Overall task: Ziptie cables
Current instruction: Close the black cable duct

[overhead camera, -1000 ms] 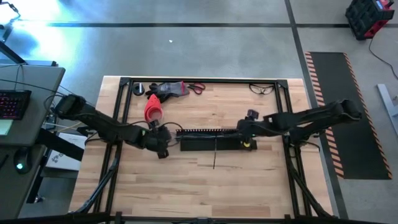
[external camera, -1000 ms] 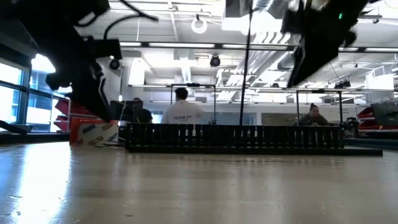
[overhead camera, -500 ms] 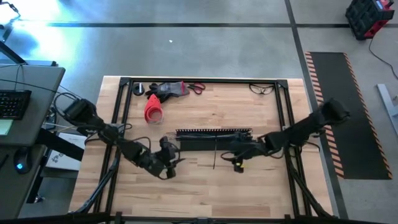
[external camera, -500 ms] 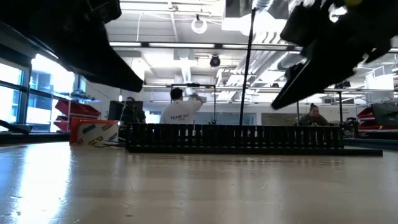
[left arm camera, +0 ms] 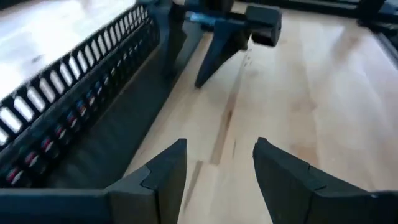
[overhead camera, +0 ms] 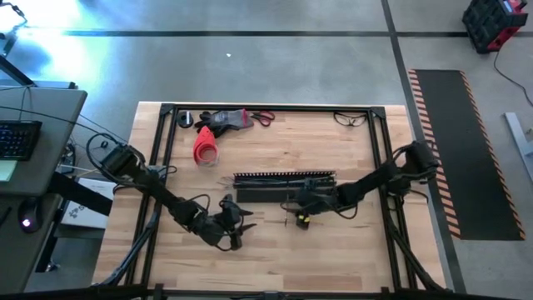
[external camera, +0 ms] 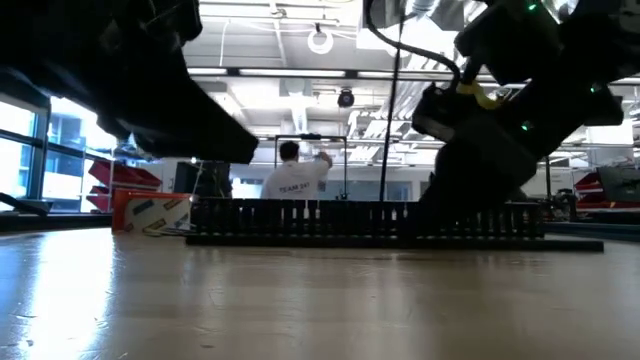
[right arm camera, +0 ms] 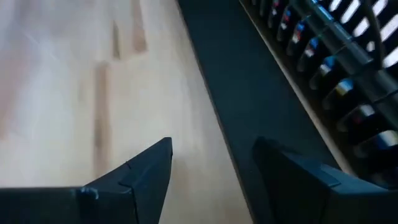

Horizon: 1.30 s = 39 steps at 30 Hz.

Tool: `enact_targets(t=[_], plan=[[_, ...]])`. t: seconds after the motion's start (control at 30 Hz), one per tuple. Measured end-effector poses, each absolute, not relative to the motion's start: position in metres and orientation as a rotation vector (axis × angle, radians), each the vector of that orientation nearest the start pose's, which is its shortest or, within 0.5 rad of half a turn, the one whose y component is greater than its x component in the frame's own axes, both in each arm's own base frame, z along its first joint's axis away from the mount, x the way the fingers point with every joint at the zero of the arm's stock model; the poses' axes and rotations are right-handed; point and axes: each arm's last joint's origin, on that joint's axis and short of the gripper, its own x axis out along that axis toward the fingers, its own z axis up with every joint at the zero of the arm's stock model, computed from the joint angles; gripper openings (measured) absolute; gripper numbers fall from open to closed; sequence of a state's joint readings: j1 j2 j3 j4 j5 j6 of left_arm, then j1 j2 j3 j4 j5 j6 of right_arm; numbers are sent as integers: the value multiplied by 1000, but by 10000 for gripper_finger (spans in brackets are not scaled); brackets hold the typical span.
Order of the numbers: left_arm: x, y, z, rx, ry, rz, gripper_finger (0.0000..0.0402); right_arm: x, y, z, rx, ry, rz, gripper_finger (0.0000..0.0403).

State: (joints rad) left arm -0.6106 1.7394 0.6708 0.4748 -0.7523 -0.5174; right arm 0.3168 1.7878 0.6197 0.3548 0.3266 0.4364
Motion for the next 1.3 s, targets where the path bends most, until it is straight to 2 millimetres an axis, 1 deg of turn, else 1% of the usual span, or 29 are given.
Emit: enact_targets(t=[0.07,0.17,0.33,0.47,0.53,0.67,0.77,0.87,0.97,1.07,1.13,1.2,1.27,1.3], plan=[[267,-163,133,-116,400,234,165,283,89,92,217,721,-136,226],[270,-170,140,-71,392,206,165,281,106,95,271,681,-68,226],[272,-179,148,-28,371,182,165,275,133,103,280,547,-67,226],[271,-184,151,-2,353,191,165,274,144,111,302,473,-24,226],[271,-186,153,15,347,189,165,273,147,112,309,473,1,226],[272,-186,154,41,341,206,165,272,148,112,375,485,-5,226],[272,-186,154,40,342,210,165,274,144,122,389,472,30,226],[272,-185,154,47,341,218,165,278,146,142,294,426,54,226],[273,-183,154,48,345,223,165,281,146,165,154,375,25,226],[273,-183,153,49,352,221,165,282,144,179,14,348,0,226],[272,-182,152,47,361,224,165,282,144,180,-15,349,-1,226],[273,-183,153,36,357,223,165,281,142,178,24,368,-47,226],[272,-183,152,23,357,223,165,281,136,170,56,425,-123,226],[272,-184,152,19,358,222,165,279,131,165,46,475,-175,226]])
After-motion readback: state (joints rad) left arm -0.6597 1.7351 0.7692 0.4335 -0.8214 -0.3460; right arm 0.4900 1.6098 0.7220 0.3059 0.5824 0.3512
